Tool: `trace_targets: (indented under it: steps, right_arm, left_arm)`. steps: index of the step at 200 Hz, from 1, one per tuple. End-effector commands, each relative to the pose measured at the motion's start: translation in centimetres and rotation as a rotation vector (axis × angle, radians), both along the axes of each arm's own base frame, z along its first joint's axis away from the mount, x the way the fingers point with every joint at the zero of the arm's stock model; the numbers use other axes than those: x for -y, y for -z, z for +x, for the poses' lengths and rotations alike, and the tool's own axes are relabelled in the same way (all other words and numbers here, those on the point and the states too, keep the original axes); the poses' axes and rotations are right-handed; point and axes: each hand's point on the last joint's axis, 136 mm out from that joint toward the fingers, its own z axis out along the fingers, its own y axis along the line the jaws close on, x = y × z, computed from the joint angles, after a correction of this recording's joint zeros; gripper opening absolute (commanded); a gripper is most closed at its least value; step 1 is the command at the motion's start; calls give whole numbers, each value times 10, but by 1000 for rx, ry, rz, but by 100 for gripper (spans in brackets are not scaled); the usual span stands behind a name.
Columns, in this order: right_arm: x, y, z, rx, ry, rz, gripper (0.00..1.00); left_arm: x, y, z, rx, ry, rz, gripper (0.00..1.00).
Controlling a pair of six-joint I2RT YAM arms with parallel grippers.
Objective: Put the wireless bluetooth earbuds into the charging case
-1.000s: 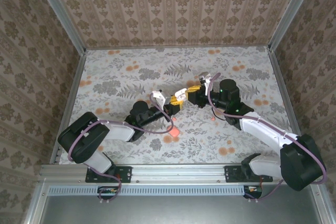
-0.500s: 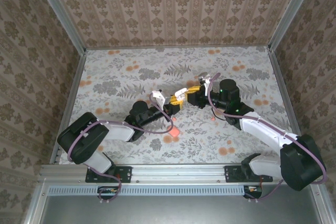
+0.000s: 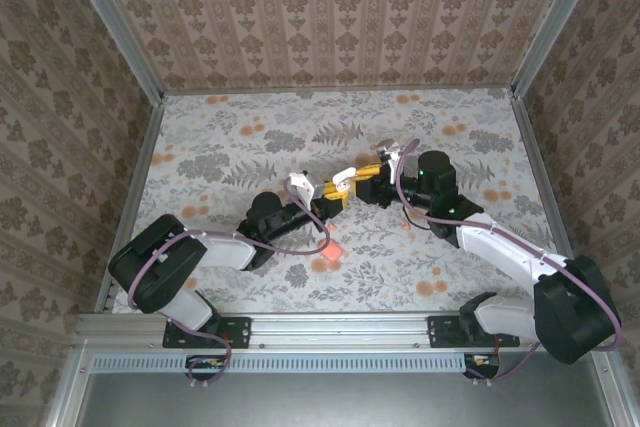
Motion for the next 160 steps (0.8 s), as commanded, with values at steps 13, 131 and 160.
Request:
trace_targets:
  steps: [13,131,160]
  right_arm:
    - [-4,-22,-11,38,-47,24,40]
    - [27,-4,-9,-198,102,-23,51]
    - [27,27,-11,-371,103,-101,50]
  left_arm:
    - [-5,-25,2,60,-23,-62,11]
    - [-16,-1,10,79,-97,26,11]
    - [-27,6,19,56,-169,47,11]
